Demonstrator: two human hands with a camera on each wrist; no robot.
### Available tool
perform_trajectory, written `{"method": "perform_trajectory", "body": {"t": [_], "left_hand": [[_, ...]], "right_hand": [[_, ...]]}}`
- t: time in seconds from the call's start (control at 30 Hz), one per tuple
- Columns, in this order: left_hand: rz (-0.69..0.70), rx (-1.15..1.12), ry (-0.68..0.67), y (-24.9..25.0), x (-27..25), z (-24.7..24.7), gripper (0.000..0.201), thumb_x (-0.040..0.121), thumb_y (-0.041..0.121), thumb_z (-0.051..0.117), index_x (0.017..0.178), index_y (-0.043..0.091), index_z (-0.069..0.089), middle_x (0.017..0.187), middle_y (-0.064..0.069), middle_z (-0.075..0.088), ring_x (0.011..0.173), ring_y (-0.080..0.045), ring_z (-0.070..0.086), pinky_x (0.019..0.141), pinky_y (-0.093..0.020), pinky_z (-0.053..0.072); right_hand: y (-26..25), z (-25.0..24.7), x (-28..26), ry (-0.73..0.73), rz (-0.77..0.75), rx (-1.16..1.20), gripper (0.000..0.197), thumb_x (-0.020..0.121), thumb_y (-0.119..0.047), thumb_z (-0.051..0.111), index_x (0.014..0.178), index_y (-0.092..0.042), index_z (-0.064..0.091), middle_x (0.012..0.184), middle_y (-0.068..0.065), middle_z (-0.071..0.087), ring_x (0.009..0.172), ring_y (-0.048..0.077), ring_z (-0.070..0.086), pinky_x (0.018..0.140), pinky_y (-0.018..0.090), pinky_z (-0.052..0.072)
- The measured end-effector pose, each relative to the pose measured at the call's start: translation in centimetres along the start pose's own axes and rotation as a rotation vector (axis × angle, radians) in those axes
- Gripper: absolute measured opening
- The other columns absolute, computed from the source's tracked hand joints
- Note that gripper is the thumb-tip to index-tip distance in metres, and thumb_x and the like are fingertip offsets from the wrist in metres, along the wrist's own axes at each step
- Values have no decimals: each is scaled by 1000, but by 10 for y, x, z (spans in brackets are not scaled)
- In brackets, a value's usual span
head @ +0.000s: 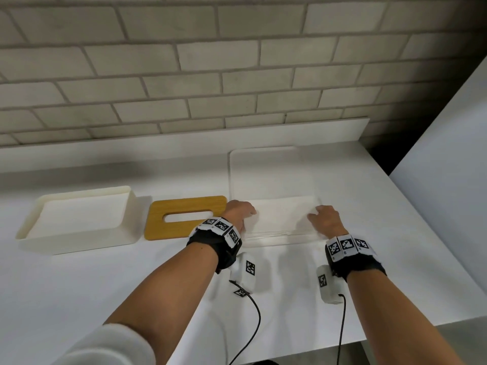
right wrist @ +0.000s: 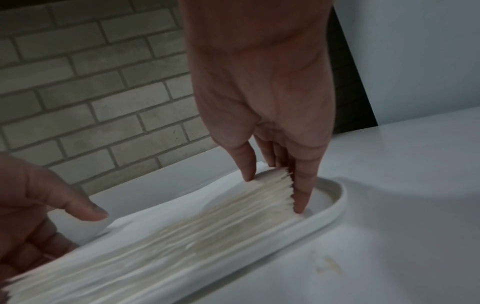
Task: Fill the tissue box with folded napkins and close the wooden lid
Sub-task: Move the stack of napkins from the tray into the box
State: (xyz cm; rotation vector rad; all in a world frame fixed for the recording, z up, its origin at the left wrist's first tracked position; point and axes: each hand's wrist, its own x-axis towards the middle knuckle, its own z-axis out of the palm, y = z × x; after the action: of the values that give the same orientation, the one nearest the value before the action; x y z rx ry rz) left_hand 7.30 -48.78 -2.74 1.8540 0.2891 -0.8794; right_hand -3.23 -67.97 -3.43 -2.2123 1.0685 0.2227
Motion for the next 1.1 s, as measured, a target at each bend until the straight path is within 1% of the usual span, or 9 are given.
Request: {"method": "perform_trajectory", "body": {"t": [0.17,0.27,0.4,0.53,0.67,0.8,0.9,1.0,1.1], "left_hand": [[49,102,28,1,-8,6,17,89,7,60,102,-4,58,85,-15,57,84,-29,59,79,-32,46],[34,101,18,-2,-7,6,37,92,10,59,125,-7,52,117,-24,63,112,-33,61,78,-25,50],[-43,-47,-4,2,-10,2,9,84,5,66,83,-1,60,73,-10,52,64,-23,50,39,-21,48],[-49,-224,-139,6,4,5,31,55,15,77,81,11,60,93,-10,59,86,-25,57,86,-34,51],[-35,-251,-189,9,-15,4,21,74,14,68,94,10,64,94,-7,65,82,-25,62,62,-22,50],[16,-204,-182,5,-15,6,47,68,15,71,111,0,63,105,-13,68,93,-31,66,78,-35,56],[73,-196,-146,10,-17,5,54,62,14,75,112,-4,63,111,-20,69,101,-36,68,89,-50,55],[165,-200,-139,25,-31,-6,45,64,11,76,106,-3,67,101,-17,72,93,-33,70,84,-40,56],[270,-197,-130,41,-48,-29,51,60,15,78,106,-4,67,91,-13,70,82,-28,66,72,-36,50]], "right_hand": [[2,2,4,15,-2,1,46,95,-15,52,138,2,45,143,20,46,132,35,45,108,36,37],[1,2,4,20,10,-6,43,96,-14,51,135,3,47,141,20,47,131,35,46,107,35,38],[0,2,4,17,19,-10,42,96,-14,50,135,3,48,140,21,48,130,35,46,106,34,38],[0,-1,3,8,26,45,37,92,-16,52,125,1,58,128,19,59,118,35,55,98,35,45],[5,0,6,13,19,100,21,90,-16,50,91,0,65,91,11,62,93,30,58,80,31,48],[6,0,-1,49,66,156,34,92,-14,47,59,-11,44,67,4,49,69,24,52,56,25,40],[4,-2,-6,46,63,217,35,98,-25,39,70,-6,49,73,8,54,83,30,56,67,29,45],[1,3,-5,67,118,433,58,96,-48,32,102,1,62,104,20,64,103,38,61,94,44,50],[-4,10,-11,67,145,808,65,97,-54,33,122,0,58,108,14,64,104,32,63,96,46,52]]}}
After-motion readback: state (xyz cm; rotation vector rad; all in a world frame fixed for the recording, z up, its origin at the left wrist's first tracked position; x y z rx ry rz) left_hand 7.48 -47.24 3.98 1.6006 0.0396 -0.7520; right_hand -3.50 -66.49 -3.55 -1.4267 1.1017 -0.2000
